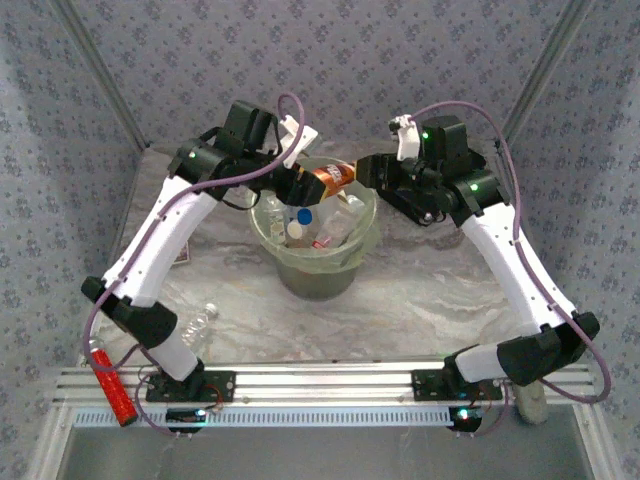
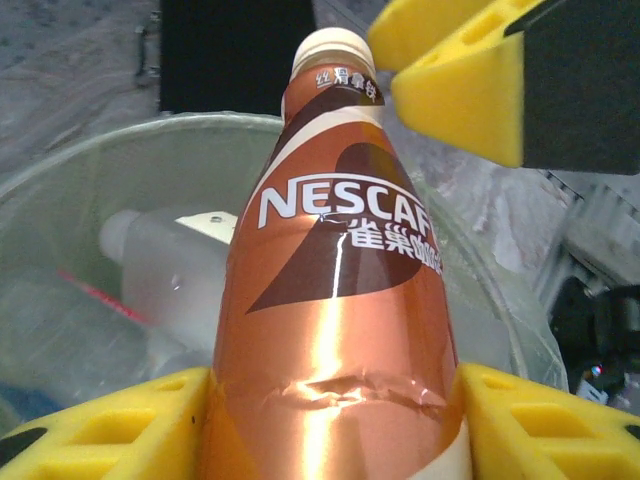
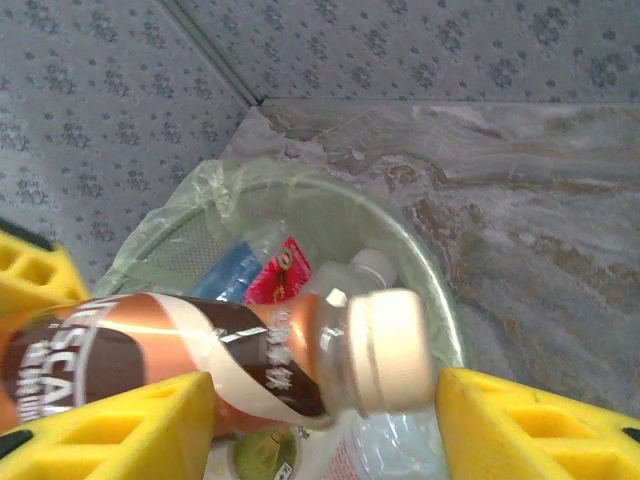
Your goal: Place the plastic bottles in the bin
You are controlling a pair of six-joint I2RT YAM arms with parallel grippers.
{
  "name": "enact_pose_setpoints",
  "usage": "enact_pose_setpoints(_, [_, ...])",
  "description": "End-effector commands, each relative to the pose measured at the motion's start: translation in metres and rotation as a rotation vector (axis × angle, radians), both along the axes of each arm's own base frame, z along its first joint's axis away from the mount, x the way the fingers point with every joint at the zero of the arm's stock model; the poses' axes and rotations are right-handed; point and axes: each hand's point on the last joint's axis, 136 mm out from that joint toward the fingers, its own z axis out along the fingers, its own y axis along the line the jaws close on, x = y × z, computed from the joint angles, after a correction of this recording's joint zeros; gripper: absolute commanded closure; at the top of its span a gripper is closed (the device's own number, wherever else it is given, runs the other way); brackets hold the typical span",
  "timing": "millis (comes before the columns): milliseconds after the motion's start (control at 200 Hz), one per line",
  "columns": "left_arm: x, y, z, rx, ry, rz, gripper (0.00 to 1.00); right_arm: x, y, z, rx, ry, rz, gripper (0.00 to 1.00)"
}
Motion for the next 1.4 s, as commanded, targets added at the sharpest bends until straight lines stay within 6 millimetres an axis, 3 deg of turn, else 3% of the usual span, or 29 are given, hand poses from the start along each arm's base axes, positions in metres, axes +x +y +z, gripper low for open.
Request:
enact_pose_setpoints(0, [-0.019, 0.0, -0.003, -0.01, 0.02, -0.214, 0.42, 0.002, 0.004, 0.021, -0.046, -0.106, 0.056, 0.38])
enact_pose_setpoints(100, [-0.016, 0.002, -0.01, 0.019, 0.008, -0.271, 0.41, 0.01, 0.001, 0.027, -0.077, -0.146, 0.06, 0.38])
enact_pose_setpoints(190, [-0.008, 0.001, -0.013, 0.019, -0.001, -0.29, 0.38, 0.012, 0.012, 0.026, -0.074, -0.148, 0.127, 0.38])
enact_pose_setpoints(355, [0.008, -0.002, -0.019, 0.035, -0.029, -0.304, 0.26, 0.012, 0.04, 0.001, -0.071, -0.069, 0.26, 0.4])
enact_pose_setpoints(610, [0.037, 0.003, -0.019, 0.029, -0.033, -0.249, 0.14, 0.003, 0.063, -0.026, -0.075, 0.016, 0.336, 0.46])
enact_pose_setpoints(979, [0.082, 0.009, -0.014, -0.003, -0.108, -0.089, 0.13, -0.031, 0.04, -0.031, -0.096, 0.082, 0.249, 0.46])
enact_pose_setpoints(1119, [0.091, 0.002, -0.01, -0.051, -0.113, -0.072, 0.13, -0.043, 0.037, -0.026, -0.097, 0.058, 0.236, 0.39])
enact_pose_setpoints(1259, [0.093, 0.002, -0.002, -0.071, -0.119, -0.046, 0.13, -0.028, 0.031, -0.019, -0.129, 0.011, 0.17, 0.33])
enact_pose_setpoints(1394, [0.088, 0.011, 0.02, -0.102, -0.162, 0.014, 0.12, -0.01, 0.03, -0.018, -0.159, -0.004, 0.118, 0.28])
